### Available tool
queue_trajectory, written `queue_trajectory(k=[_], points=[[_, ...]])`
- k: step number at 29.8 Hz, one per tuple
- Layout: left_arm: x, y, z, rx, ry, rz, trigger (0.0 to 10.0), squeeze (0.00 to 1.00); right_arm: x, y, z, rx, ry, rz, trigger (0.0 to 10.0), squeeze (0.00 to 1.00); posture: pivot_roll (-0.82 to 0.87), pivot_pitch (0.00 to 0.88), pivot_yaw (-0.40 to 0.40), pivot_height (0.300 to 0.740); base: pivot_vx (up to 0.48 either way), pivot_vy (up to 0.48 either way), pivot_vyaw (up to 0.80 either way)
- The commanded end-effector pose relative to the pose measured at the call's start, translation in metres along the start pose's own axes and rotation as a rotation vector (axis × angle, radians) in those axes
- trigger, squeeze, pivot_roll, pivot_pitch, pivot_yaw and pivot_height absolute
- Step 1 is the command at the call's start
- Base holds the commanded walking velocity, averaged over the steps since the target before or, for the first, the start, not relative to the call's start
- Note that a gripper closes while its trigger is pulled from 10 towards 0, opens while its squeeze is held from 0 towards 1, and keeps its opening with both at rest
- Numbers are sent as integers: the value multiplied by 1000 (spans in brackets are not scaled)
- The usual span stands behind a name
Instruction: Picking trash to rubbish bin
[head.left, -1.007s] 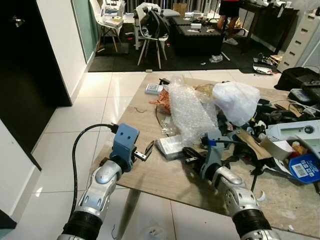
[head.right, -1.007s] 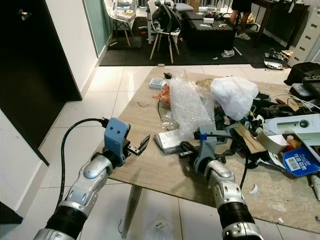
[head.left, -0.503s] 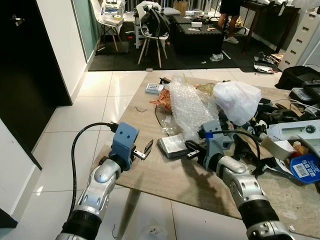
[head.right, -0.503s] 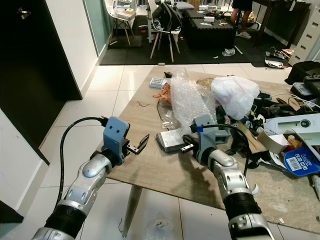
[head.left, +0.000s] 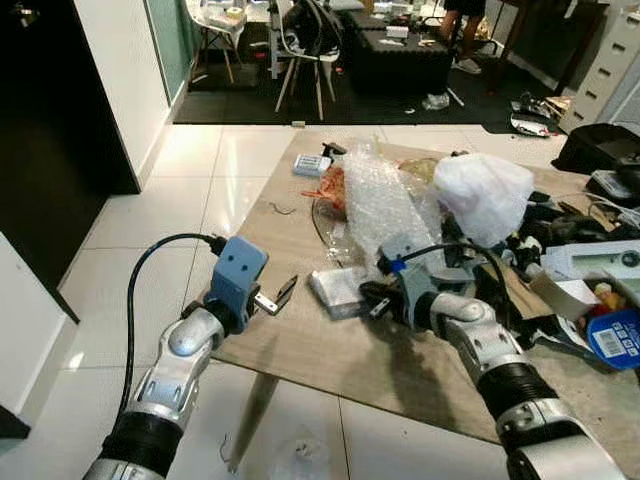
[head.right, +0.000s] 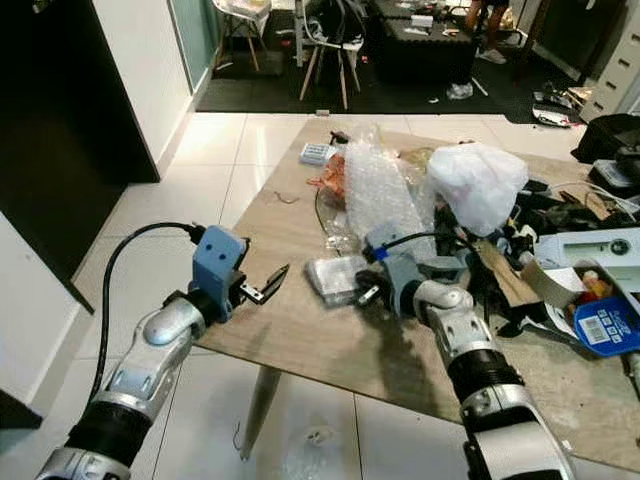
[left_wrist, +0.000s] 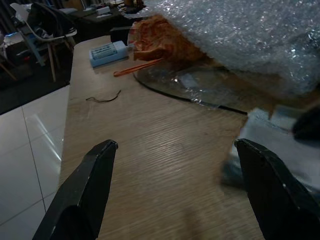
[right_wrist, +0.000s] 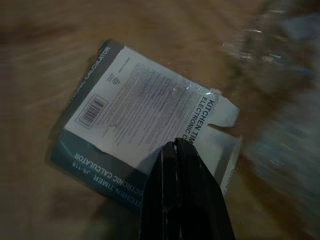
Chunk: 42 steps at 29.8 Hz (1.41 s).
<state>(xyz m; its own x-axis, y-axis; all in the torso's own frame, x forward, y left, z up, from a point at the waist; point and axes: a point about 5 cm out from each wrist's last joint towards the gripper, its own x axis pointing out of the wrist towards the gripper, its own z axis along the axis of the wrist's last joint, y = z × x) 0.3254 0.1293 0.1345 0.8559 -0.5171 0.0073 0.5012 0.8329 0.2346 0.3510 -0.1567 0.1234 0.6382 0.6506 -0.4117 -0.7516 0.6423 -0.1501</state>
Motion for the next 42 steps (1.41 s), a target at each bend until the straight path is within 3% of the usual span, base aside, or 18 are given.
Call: queue_trajectory(k=[1,13,16,17,19,20,23,24,29,33,35,36,37,40,42], points=[[-4,-1,-3,2,14,-25,10000,0,-6,8,-11,-9,83,91,0,0,-60,99,-30,740,0,0,0],[2,-8,1,5,-1,-66,10000,0,-51,21,-3,-133,205,244,0,0,-73,85,-22,740,0,0,0],[1,-9,0,4,-2,-69,10000,0,-58,18,8,-138,157,189,0,0,-79,80,-16,740,0,0,0],[2,-10,0,3,-4,-71,10000,0,-60,12,22,-113,83,125,0,0,-84,76,-12,740,0,0,0],[2,-10,0,1,-5,-72,10000,0,-61,9,29,-102,37,91,235,0,-87,71,-10,740,0,0,0],[3,-11,1,-2,-9,-74,10000,0,-64,4,36,-69,-16,44,10000,439,-88,67,-10,740,0,0,0],[4,-12,1,-4,-11,-75,10000,0,-65,3,37,-51,-27,31,10000,439,-88,67,-10,740,0,0,0],[4,-13,2,-8,-15,-81,10000,0,-68,1,40,-25,-42,8,10000,1000,-91,59,-12,740,0,0,0],[5,-20,1,-32,-14,-125,10000,0,-79,0,48,86,-106,-50,10000,1000,-95,44,-11,740,0,0,0],[-1,-25,0,-57,-6,-222,10000,0,-80,9,43,250,-154,11,10000,1000,-95,29,-9,740,0,0,0],[-1,-25,0,-57,-6,-222,10000,0,-80,9,43,250,-154,11,10000,1000,-95,29,-9,740,0,0,0],[-3,-26,0,-57,-4,-263,10000,0,-81,13,39,306,-160,35,10000,1000,-96,27,-10,740,0,0,0],[-3,-26,0,-57,-4,-263,10000,0,-81,13,39,306,-160,35,10000,1000,-96,27,-10,740,0,0,0],[-12,-27,0,-57,-11,-363,10000,0,-83,22,18,492,-166,94,10000,1000,-96,24,-12,740,0,0,0],[-15,-26,-1,-57,-4,-379,10000,0,-84,27,9,547,-155,91,10000,1000,-96,25,-11,740,0,0,0]])
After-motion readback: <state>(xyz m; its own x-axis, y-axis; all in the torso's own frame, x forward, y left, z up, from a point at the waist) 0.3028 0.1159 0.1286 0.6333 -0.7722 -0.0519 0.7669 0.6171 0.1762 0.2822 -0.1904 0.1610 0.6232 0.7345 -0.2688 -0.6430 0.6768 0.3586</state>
